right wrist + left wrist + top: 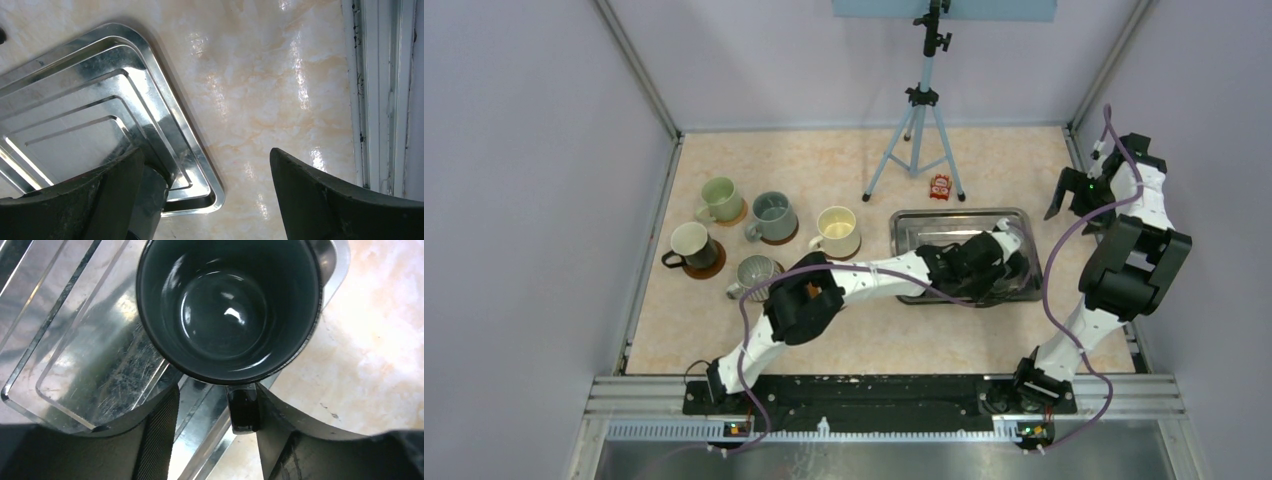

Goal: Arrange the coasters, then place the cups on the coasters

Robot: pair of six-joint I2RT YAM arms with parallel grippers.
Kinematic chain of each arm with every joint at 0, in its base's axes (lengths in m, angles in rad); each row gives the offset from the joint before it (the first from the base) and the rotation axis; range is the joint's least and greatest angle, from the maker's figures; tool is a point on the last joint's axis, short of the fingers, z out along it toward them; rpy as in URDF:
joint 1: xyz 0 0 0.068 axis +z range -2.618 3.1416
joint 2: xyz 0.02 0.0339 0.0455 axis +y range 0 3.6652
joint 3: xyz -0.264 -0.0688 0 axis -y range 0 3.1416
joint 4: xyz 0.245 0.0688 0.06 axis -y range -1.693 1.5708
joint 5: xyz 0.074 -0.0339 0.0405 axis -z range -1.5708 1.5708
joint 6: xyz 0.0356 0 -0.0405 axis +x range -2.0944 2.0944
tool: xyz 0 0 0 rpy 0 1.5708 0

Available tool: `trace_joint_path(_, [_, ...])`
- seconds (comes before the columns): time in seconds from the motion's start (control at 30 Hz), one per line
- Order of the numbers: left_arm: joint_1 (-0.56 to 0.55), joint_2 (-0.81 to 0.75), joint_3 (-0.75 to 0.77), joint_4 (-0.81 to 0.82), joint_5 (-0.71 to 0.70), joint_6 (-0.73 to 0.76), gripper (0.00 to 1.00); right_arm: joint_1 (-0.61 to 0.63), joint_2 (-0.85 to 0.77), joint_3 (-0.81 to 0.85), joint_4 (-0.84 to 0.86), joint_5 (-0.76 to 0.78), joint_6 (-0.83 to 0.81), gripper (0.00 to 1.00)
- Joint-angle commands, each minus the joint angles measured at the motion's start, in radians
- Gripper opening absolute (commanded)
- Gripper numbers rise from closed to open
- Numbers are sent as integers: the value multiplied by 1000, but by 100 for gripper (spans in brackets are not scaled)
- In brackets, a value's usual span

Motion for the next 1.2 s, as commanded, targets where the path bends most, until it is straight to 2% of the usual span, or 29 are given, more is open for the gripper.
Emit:
trace_joint_path(0.0, [12, -48, -5, 34, 5, 28, 60, 4, -3, 25, 13, 7, 14, 95])
trace_joint_path(0.2, [20, -4, 36, 30, 69, 58, 59, 3, -6, 20, 14, 7, 14, 95])
trace_joint_path(0.37, [34, 31, 55, 17, 110, 65, 55, 3, -6, 23, 14, 7, 14, 95])
trace_joint_path(0.57, [60, 47, 66, 21, 123, 75, 41, 3, -6, 20, 13, 1, 13, 95])
trace_joint_path(0.63, [65, 49, 76, 19, 120, 83, 36, 3, -6, 20, 14, -1, 12, 95])
trace_joint_path(0.73, [76, 43, 87, 19, 101, 92, 22, 3, -7, 20, 12, -1, 9, 95])
trace_joint_path(0.83, [88, 29, 88, 18, 81, 94, 0, 3, -10, 18, 11, -4, 9, 95])
trace_joint_path(1.0, [105, -32, 46, 47, 46, 92, 0, 3, -24, -1, 16, -18, 9, 95])
trace_joint_path(1.17, [114, -167, -104, 232, 93, 202, 0, 3, -26, -24, 24, -32, 6, 95])
